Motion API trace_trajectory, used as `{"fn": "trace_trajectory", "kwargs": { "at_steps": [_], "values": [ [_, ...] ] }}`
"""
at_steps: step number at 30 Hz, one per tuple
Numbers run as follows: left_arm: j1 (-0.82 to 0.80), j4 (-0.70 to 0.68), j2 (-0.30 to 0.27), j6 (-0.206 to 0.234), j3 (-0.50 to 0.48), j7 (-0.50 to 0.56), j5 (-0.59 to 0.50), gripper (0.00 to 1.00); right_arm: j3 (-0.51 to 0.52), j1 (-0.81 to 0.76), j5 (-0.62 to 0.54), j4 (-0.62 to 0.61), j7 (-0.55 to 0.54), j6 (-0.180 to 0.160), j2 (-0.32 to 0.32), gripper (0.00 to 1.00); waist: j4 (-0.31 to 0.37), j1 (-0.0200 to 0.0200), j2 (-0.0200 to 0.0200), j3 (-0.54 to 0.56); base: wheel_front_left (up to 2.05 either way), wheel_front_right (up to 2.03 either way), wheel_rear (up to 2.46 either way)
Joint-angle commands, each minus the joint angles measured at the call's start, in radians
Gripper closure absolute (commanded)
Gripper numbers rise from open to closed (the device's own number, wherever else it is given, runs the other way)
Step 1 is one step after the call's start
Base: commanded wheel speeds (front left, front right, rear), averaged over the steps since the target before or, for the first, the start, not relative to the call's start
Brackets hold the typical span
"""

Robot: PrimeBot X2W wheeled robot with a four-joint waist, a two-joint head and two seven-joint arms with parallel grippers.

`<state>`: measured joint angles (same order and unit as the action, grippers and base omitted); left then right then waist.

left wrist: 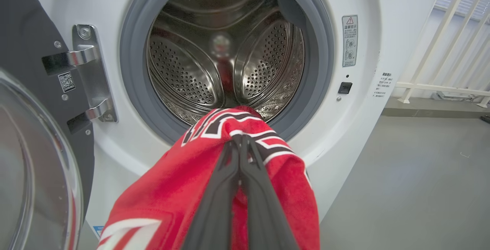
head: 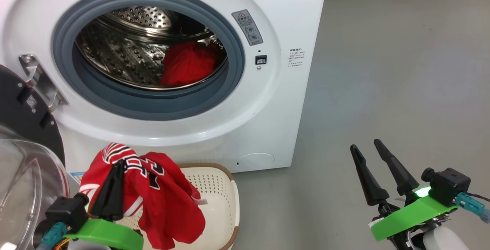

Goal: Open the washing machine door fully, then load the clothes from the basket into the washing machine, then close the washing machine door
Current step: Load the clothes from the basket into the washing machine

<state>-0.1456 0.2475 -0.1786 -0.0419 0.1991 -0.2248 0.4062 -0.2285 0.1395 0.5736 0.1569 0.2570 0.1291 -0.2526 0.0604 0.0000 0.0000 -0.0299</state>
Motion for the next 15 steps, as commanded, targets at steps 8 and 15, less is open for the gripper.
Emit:
{"fn": "trace_trajectory", "kwargs": {
  "at_steps": [8, 15],
  "values": [
    [0.006, -0.126, -0.031, 0.026, -0.025, 0.034, 0.000, 1.00, -0.007, -0.006, 0.004, -0.031, 0.005, 0.002, -0.016, 0.00, -0.004, 0.0000, 0.0000, -0.008, 0.00, 0.00, 0.00],
    [0.006, -0.145, -0.034, 0.031, -0.022, 0.041, 0.003, 1.00, -0.012, -0.003, 0.004, -0.030, 0.005, 0.002, -0.017, 0.00, -0.003, 0.0000, 0.0000, -0.011, 0.00, 0.00, 0.00]
  ]
}}
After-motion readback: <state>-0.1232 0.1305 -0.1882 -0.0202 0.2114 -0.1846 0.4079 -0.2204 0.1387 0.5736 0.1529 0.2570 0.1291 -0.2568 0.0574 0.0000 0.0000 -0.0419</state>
